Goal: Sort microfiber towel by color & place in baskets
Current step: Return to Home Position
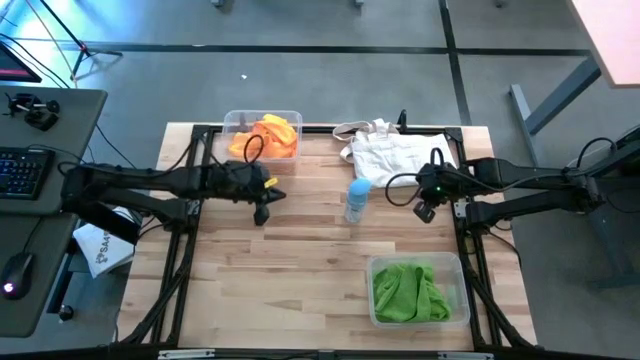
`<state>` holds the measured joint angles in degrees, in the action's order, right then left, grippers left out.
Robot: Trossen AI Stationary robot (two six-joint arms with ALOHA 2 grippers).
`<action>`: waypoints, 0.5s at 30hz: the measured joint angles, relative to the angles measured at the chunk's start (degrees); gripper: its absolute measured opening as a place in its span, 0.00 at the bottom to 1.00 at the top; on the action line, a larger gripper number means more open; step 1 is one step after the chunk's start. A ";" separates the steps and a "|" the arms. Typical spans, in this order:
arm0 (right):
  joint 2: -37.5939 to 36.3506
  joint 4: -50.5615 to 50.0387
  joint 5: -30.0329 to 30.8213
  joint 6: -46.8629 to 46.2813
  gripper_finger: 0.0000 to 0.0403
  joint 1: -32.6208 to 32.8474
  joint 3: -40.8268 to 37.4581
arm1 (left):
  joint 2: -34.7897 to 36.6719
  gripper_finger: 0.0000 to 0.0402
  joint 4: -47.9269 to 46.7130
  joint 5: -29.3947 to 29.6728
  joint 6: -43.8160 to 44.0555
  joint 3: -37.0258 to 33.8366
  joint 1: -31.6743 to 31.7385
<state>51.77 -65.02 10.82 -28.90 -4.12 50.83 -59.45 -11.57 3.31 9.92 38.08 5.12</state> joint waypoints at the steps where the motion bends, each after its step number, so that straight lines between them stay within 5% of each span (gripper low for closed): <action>1: 0.00 0.19 0.20 1.12 0.00 0.01 0.00 | 0.05 0.00 2.25 0.02 -2.45 -1.08 -0.87; 9: 0.00 3.31 1.15 5.99 0.00 0.02 0.00 | 0.69 0.00 25.97 0.40 -4.41 -14.46 -5.18; 15: 0.00 3.83 1.17 6.93 0.00 0.02 0.00 | 5.63 0.00 29.19 0.53 -3.99 -20.78 -5.72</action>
<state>51.77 -61.19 11.99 -21.97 -4.10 50.83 -53.82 17.62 3.84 5.93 17.31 -0.60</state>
